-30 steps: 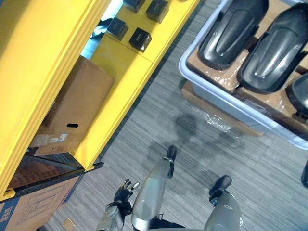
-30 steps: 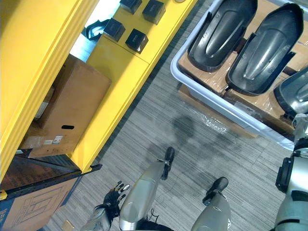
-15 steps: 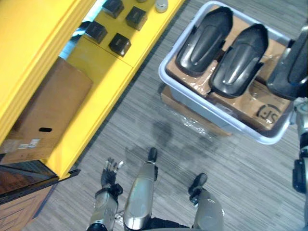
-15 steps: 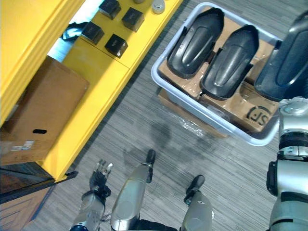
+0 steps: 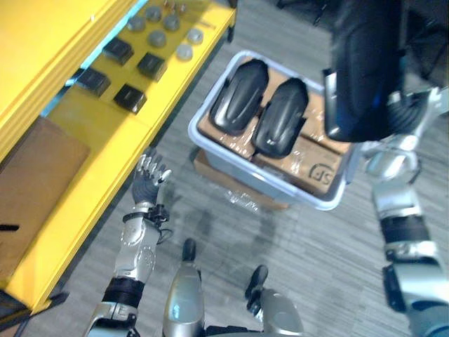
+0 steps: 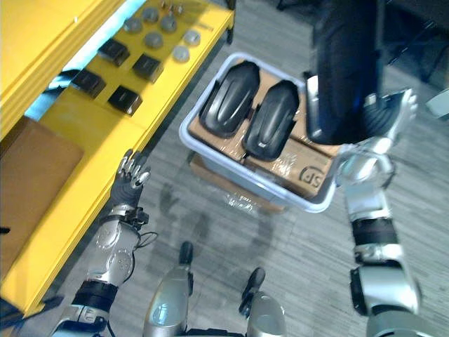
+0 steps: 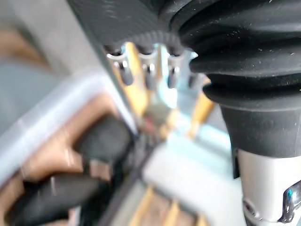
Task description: Walk over and take plastic housings, then place them on the shelf
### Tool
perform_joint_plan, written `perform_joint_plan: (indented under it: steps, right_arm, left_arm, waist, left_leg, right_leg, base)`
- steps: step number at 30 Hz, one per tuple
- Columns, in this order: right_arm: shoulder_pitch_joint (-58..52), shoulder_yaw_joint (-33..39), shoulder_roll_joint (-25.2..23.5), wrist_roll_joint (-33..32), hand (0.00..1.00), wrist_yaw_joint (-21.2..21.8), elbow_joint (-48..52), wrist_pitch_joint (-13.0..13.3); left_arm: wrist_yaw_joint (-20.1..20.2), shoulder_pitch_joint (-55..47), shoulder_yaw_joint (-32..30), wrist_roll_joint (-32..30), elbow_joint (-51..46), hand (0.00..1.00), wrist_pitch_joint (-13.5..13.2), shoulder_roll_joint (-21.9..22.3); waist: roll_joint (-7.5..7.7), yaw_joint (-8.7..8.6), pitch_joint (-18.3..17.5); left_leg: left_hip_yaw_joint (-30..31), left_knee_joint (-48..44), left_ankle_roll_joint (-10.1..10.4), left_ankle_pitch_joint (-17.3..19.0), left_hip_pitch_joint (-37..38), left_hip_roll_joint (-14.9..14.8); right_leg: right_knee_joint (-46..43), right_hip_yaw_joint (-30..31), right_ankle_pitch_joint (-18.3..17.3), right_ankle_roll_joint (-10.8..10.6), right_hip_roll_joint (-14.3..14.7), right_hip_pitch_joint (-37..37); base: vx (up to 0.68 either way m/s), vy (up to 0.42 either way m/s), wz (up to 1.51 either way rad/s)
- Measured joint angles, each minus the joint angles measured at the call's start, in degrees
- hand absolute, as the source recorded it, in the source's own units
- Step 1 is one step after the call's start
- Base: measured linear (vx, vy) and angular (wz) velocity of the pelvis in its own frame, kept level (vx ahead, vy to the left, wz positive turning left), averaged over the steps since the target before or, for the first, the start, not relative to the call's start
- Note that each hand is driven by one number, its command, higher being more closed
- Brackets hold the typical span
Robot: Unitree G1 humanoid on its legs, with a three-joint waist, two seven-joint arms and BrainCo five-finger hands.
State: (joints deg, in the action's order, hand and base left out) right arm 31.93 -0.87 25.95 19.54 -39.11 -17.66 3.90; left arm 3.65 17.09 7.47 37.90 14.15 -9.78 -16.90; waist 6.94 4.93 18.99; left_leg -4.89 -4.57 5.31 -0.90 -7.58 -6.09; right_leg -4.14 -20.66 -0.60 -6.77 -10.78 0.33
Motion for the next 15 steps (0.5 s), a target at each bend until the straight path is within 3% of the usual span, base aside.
perform_joint_plan:
  steps: [5,9,15]
  right_arm:
    - [-1.0,-4.1,-2.8,2.2,1.0,1.1,3.8,4.8]
    - [-2.4,-6.7,-4.6,2.1,1.0,2.4,3.7,6.2]
    - [-2.7,-10.9,-6.8,2.1,1.0,4.4,3.3,8.3]
  left_arm:
    - [5.3,3.1,6.1,0.5,0.1,0.0,6.2,2.4]
    - [5.8,6.7,10.1,0.7,0.7,0.0,7.9,4.7]
    - [5.0,8.4,13.1,0.6,3.0,0.0,10.0,6.4]
  waist:
    - [-0.62,-2.36,-5.8]
    - [-1.07,-2.97,-7.4]
    - [-3.11,-3.48,-8.9]
  left_leg:
    - [-2.6,5.0,0.0,-1.3,4.8,0.6]
    - [-3.7,6.2,0.0,-1.3,7.2,0.8]
    - [-3.5,9.1,-0.2,-3.4,8.5,1.1]
  right_leg:
    - [3.0,1.8,1.7,-0.4,0.0,2.1]
    - [4.2,2.2,2.3,-0.6,-0.1,3.9]
    - [4.2,2.1,2.3,-0.6,0.0,4.0]
  base:
    - [0.07,0.003,-0.23]
    - [0.01,0.009,-0.14]
    - [-0.04,0.0,0.02]
